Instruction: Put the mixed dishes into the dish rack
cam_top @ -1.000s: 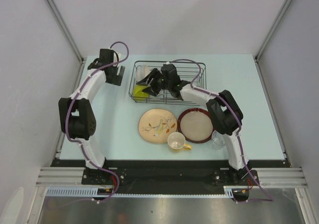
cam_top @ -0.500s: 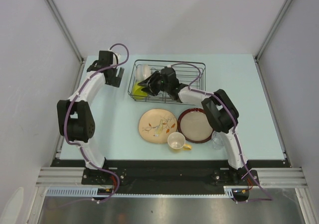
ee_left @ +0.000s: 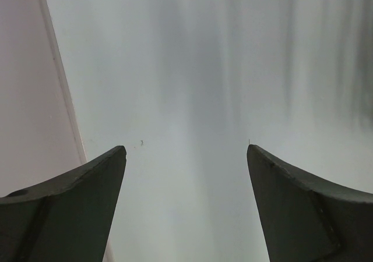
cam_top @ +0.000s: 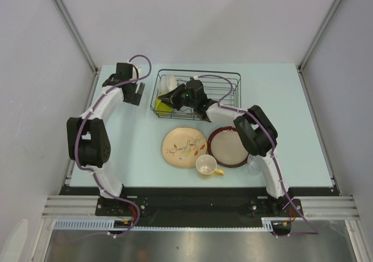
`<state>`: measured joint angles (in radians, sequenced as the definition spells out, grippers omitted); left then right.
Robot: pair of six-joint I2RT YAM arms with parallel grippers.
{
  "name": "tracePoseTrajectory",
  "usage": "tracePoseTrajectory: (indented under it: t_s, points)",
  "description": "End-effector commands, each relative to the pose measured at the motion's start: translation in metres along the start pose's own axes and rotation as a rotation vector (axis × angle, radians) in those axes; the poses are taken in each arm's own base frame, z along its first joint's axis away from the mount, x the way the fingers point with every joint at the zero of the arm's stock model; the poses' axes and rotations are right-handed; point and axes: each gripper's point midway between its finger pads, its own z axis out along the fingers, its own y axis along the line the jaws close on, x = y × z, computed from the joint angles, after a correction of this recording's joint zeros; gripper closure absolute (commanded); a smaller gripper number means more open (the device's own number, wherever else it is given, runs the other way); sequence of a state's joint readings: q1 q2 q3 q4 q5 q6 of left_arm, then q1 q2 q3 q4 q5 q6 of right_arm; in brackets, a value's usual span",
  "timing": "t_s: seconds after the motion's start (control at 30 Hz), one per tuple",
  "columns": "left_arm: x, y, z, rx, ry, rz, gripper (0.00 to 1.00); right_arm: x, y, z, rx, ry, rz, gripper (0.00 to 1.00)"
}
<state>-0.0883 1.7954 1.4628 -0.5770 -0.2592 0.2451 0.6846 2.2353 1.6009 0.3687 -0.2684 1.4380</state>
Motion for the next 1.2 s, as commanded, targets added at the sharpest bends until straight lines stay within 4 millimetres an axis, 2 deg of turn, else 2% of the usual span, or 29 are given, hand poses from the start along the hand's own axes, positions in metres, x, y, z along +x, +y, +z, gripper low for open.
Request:
tracePoseTrajectory:
  t_s: [0.0, 0.13, 0.2, 0.23, 0.3, 0.37, 0.4, 0.43, 0.47, 0.6, 0.63, 0.97, 1.17]
  points:
    - [-0.016, 0.016, -0.021, -0.036, -0.081, -0.022, 0.11, -0.008, 0.028, -0.008, -0.084, -0.019, -0.017, 0.91]
    - [-0.015, 0.015, -0.020, -0.036, -0.078, -0.017, 0.11, -0.013, 0.034, -0.018, -0.088, 0.001, -0.004, 0.93]
    - [-0.015, 0.015, -0.020, -0.037, -0.078, -0.017, 0.11, -0.012, 0.044, -0.024, -0.110, 0.038, -0.010, 0.94]
    - [-0.015, 0.015, -0.019, -0.037, -0.078, -0.016, 0.11, -0.014, 0.039, -0.024, -0.081, 0.051, 0.000, 0.94]
    - [-0.016, 0.016, -0.020, -0.039, -0.079, -0.016, 0.11, -0.017, 0.051, -0.029, -0.089, 0.093, -0.034, 0.98]
    - [-0.015, 0.015, -0.018, -0.036, -0.075, -0.020, 0.11, -0.025, 0.047, -0.033, -0.053, 0.108, -0.045, 1.00]
    - [-0.014, 0.014, -0.018, -0.036, -0.072, -0.020, 0.11, -0.023, 0.058, -0.036, -0.071, 0.141, -0.060, 1.00]
    - [-0.014, 0.014, -0.017, -0.035, -0.069, -0.021, 0.11, -0.023, 0.049, -0.035, -0.033, 0.163, -0.049, 1.00]
    - [-0.013, 0.014, -0.016, -0.034, -0.068, -0.022, 0.11, -0.024, 0.048, -0.035, -0.027, 0.177, -0.057, 1.00]
    - [-0.011, 0.011, -0.015, -0.024, -0.057, -0.025, 0.11, -0.014, 0.056, -0.035, -0.016, 0.261, -0.121, 1.00]
    - [-0.012, 0.011, -0.016, -0.021, -0.059, -0.028, 0.11, -0.013, 0.064, -0.035, -0.023, 0.276, -0.131, 1.00]
    - [-0.012, 0.011, -0.018, -0.019, -0.059, -0.032, 0.11, 0.003, 0.029, -0.030, 0.064, 0.413, -0.075, 1.00]
    - [-0.014, 0.011, -0.019, -0.017, -0.065, -0.037, 0.12, 0.001, 0.022, -0.028, 0.073, 0.464, -0.074, 1.00]
